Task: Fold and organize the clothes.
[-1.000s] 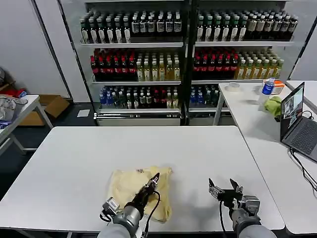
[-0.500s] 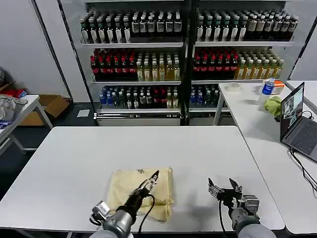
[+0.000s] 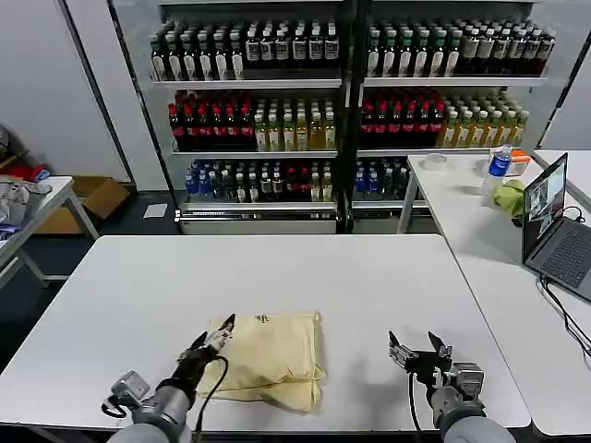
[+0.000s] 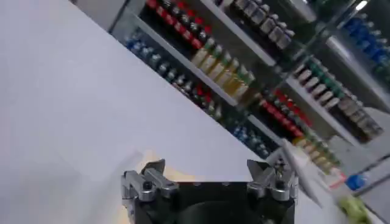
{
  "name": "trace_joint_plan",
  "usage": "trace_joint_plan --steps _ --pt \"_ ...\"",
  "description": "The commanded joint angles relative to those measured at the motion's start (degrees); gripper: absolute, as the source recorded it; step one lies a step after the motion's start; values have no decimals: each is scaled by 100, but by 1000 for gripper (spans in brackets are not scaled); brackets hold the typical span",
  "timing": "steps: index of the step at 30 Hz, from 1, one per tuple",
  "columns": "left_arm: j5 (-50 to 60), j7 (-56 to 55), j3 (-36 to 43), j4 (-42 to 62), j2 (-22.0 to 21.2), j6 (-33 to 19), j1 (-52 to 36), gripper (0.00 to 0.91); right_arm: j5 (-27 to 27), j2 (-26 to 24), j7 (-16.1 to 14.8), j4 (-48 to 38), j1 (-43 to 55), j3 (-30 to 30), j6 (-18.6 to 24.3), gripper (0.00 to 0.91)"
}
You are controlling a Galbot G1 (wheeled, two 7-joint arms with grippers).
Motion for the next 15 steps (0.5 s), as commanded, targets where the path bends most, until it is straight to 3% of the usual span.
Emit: trace_joint_plan --steps 1,7,15 --pt "-434 -6 -687 316 292 710 176 907 3 -1 1 5 -4 10 3 907" --pt "-816 160 -663 622 361 1592 32 907 9 -30 3 14 -8 25 3 907" --pt "-820 260 -492 845 294 1645 -161 907 29 -63 10 56 -48 85 -1 907"
